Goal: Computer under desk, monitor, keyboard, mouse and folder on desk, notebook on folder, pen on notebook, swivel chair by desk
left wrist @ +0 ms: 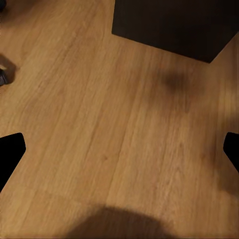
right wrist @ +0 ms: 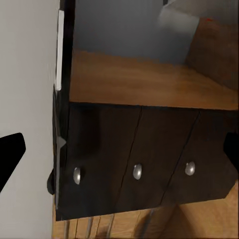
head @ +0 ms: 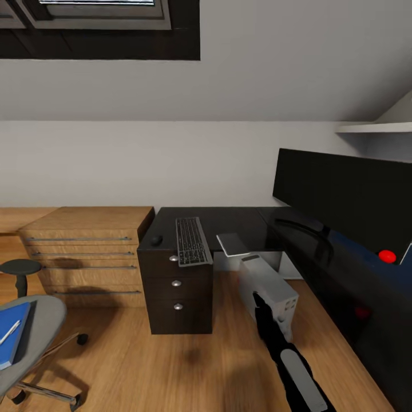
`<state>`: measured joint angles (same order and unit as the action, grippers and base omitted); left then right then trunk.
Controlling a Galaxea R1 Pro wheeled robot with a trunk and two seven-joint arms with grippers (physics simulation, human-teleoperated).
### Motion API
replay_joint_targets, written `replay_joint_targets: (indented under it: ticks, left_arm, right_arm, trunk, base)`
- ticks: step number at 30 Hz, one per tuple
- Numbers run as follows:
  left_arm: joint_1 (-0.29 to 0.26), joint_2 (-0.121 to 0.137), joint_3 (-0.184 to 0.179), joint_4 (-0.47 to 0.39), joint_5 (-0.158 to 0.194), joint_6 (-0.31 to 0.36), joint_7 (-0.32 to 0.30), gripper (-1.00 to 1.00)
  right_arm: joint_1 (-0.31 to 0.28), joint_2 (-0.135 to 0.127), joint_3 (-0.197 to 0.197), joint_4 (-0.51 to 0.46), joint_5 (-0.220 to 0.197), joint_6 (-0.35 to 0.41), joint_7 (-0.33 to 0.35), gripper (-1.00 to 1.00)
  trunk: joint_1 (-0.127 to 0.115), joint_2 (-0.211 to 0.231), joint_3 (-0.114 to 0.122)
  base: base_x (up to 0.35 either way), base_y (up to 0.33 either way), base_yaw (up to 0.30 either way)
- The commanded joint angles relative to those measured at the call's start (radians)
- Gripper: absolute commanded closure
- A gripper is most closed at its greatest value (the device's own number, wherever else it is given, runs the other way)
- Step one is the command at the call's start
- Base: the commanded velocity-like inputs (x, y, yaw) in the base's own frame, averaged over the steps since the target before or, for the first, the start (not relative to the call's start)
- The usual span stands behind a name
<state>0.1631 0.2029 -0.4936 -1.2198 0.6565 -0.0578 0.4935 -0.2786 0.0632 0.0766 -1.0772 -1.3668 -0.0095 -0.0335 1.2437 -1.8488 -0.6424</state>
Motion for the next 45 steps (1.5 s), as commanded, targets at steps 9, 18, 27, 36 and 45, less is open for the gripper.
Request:
replay_joint_targets:
  ticks: [9, 18, 27, 36, 45]
  left_arm:
    - [0.0, 0.0, -0.007, -0.003, 0.01, -0.006, 0.005, -1.0]
    - [0.0, -0.007, -0.008, -0.003, 0.012, 0.0, 0.003, -1.0]
    - [0.0, -0.024, -0.008, -0.001, 0.012, 0.0, 0.004, -1.0]
    - [0.0, -0.042, -0.008, 0.017, 0.011, -0.001, 0.005, -1.0]
    - [0.0, -0.043, -0.008, 0.019, 0.011, -0.002, 0.005, -1.0]
  right_arm:
    - [-0.016, -0.017, -0.003, 0.298, 0.42, -0.186, -0.06, -1.0]
    - [-0.045, -0.009, 0.006, 0.737, 0.851, -0.463, -0.066, -1.0]
    - [-0.048, 0.006, -0.002, 0.971, 1.084, -0.599, -0.067, -1.0]
    - [-0.047, 0.008, 0.001, 1.032, 1.126, -0.707, -0.063, -1.0]
    - [-0.047, 0.012, 0.003, 1.046, 1.131, -0.714, -0.062, -1.0]
  trunk:
    - [-0.035, 0.063, 0.027]
    - [-0.069, 0.126, 0.056]
    - [-0.104, 0.189, 0.084]
    - [-0.138, 0.252, 0.112]
    - [-0.173, 0.315, 0.14]
  base:
    - [-0.004, -0.003, 0.0]
    - [0.0, 0.0, 0.0]
    - [0.0, 0.0, 0.0]
    - [0.0, 0.0, 0.0]
    - [0.0, 0.0, 0.0]
